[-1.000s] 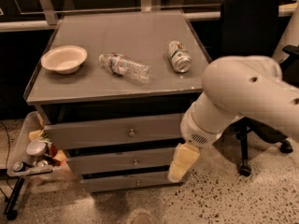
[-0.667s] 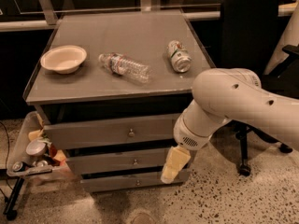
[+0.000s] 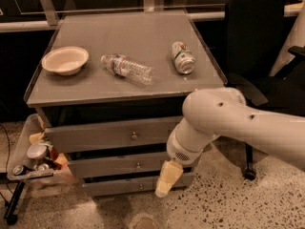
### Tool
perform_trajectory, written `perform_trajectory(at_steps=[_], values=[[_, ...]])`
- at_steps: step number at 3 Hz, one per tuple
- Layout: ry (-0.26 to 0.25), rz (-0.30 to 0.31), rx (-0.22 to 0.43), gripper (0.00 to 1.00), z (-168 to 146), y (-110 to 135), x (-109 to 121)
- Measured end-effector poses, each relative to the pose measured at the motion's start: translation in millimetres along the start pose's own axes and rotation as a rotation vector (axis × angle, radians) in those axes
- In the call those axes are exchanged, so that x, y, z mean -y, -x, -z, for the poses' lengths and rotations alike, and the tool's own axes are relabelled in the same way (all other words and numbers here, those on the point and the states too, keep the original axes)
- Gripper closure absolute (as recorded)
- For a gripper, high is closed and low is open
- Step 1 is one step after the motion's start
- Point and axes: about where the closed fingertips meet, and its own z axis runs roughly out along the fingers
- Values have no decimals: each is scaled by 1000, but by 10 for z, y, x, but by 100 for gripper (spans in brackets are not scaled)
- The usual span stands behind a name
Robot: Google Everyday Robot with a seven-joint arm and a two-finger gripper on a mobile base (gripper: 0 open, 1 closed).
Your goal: Open middle drawer
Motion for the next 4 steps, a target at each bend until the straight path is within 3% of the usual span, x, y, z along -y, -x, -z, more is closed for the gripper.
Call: perform_trajectory(at_steps=[1, 2, 4], values=[[41, 30, 6, 0, -697, 70, -72], [42, 69, -1, 0, -1629, 210, 121], [23, 78, -4, 0, -1769, 196, 173]])
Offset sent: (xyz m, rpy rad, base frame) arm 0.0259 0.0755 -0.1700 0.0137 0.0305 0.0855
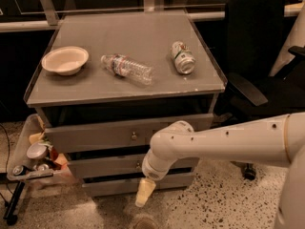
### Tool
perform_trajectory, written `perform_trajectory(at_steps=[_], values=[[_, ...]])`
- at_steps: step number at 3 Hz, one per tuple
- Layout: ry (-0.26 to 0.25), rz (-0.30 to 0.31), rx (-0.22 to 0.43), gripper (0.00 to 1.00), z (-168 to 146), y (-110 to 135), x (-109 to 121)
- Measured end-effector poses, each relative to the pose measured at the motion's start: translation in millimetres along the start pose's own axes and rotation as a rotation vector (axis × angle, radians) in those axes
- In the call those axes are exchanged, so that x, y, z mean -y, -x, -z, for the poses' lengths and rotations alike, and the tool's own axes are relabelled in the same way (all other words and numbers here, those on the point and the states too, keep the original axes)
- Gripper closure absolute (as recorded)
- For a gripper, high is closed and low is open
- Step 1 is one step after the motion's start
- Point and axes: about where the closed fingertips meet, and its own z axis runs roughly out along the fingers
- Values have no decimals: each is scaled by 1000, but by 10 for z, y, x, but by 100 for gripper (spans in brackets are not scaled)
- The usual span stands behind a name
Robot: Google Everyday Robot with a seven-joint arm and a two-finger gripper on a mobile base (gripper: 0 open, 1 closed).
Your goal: Open middle drawer
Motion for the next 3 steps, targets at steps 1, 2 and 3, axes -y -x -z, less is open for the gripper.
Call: perform_trajectory(at_steps=[1, 2, 3], values=[[-57, -9, -12, 0, -226, -82, 264], [-101, -16, -35, 0, -417, -213, 500], [-123, -32, -49, 0, -591, -341, 688]])
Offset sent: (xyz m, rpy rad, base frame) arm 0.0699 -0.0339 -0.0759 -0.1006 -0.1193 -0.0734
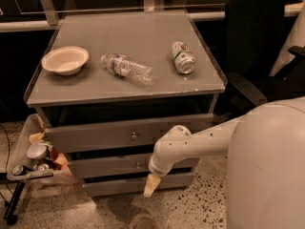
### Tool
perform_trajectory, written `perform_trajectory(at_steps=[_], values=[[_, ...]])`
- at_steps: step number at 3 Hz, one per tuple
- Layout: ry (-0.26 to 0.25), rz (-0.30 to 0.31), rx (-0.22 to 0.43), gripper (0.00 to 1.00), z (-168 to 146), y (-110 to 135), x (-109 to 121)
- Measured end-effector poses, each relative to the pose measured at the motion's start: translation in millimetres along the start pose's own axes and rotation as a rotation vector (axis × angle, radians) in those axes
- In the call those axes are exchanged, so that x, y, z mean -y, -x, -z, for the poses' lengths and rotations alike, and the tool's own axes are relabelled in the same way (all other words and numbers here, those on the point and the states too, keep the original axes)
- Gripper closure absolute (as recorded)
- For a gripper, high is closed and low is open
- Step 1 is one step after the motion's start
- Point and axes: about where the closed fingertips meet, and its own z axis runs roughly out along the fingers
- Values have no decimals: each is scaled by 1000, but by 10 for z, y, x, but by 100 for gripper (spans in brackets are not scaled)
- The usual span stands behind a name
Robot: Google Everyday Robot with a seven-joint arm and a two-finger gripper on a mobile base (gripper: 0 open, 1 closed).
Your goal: Open middle drawer
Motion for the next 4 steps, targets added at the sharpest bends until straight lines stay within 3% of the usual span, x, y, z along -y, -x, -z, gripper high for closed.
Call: perform_trajectory(at_steps=[3, 4], values=[[-57, -28, -1, 0, -337, -100, 533], [4, -47, 2, 19, -545, -147, 444]])
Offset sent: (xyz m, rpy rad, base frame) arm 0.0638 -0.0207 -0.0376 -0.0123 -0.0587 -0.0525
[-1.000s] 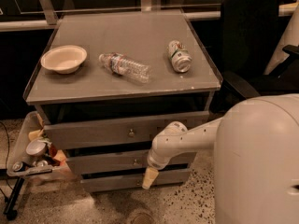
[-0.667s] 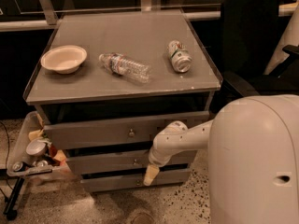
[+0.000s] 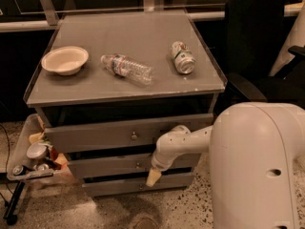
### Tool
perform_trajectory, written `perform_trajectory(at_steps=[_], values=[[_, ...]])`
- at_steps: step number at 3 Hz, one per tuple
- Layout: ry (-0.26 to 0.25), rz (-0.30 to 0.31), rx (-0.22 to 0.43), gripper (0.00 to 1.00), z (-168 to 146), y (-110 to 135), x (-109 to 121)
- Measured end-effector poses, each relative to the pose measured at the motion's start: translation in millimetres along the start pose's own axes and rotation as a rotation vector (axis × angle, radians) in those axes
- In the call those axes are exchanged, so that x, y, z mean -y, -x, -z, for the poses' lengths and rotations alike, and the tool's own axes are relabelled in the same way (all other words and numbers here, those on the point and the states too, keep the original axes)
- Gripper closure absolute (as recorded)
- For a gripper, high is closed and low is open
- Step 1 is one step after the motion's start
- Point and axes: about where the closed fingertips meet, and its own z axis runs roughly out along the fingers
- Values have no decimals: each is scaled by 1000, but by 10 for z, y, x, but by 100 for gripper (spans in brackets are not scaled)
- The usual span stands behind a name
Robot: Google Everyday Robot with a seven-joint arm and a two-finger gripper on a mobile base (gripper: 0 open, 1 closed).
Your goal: Open middle drawer
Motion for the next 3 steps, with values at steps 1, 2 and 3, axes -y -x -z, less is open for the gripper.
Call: perform_trajectory(at_steps=[1, 2, 3], values=[[1, 5, -1, 41, -10, -2, -8], [1, 5, -1, 65, -10, -2, -8], [1, 5, -1, 88, -10, -2, -8]])
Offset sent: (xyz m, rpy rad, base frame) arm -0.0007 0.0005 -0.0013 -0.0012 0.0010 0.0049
